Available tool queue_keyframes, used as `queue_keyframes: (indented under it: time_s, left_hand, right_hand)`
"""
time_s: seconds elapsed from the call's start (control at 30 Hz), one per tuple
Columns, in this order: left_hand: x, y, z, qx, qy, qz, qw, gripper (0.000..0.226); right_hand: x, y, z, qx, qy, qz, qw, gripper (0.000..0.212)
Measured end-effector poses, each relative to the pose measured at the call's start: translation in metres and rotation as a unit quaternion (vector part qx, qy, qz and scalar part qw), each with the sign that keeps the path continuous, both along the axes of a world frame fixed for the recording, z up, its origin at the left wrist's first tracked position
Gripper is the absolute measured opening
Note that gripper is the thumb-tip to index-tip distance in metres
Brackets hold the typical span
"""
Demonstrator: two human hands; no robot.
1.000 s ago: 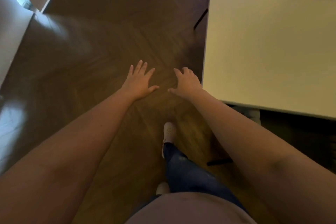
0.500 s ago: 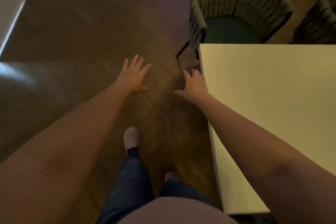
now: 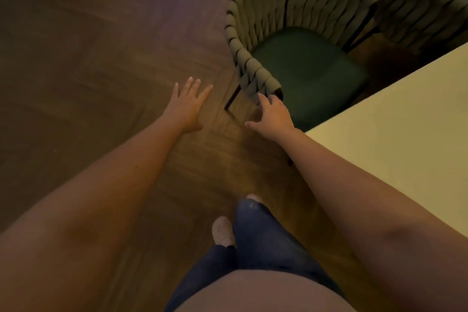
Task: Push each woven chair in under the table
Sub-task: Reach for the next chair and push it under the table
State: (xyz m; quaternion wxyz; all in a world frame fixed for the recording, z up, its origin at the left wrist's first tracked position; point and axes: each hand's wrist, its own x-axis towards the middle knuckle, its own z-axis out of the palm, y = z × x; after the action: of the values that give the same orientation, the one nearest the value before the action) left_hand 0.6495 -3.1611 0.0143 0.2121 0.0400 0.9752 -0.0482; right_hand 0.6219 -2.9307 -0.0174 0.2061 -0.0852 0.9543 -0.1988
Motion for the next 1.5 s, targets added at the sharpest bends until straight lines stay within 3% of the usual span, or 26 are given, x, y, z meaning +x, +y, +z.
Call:
queue_keyframes:
  time_s: [0.3, 0.57, 0.67, 0.83, 1.03, 1.27, 1.37, 1.5]
  left_hand:
    - [-0.227, -0.059, -0.004, 0.002, 0.027, -0.089, 0.996, 0.105]
    - [-0.414, -0.098, -0.006, -0.018, 0.015, -0.168, 0.986, 0.103]
    - [-0.473, -0.115, -0.014, -0.026, 0.010, -0.191, 0.981, 0.103]
    - [-0.572, -0.133, -0.021, -0.048, -0.009, -0.303, 0.952, 0.100]
    - [-0.656, -0.125, -0.026, -0.044, -0.003, -0.481, 0.875, 0.098]
    - [-0.688, -0.078, -0.036, -0.066, -0.018, -0.625, 0.777, 0.092]
    - [-0.696, -0.043, -0.035, -0.078, -0.008, -0.682, 0.727, 0.090]
    - [-0.699, -0.012, -0.041, -0.081, 0.009, -0.741, 0.666, 0.083]
  right_hand:
    - [-0.196, -0.081, -0.017, -0.061, 0.009, -0.122, 0.991, 0.094]
    - [-0.337, -0.137, -0.027, -0.063, -0.047, -0.199, 0.977, 0.103]
    - [-0.381, -0.151, -0.035, -0.075, -0.086, -0.249, 0.962, 0.107]
    - [-0.444, -0.181, -0.049, -0.120, -0.129, -0.392, 0.903, 0.112]
    - [-0.469, -0.219, -0.062, -0.177, -0.127, -0.566, 0.795, 0.111]
    - [-0.459, -0.231, -0.068, -0.189, -0.133, -0.652, 0.722, 0.114]
    - [-0.458, -0.225, -0.070, -0.196, -0.129, -0.667, 0.708, 0.117]
    - [-0.460, -0.220, -0.075, -0.194, -0.131, -0.656, 0.718, 0.118]
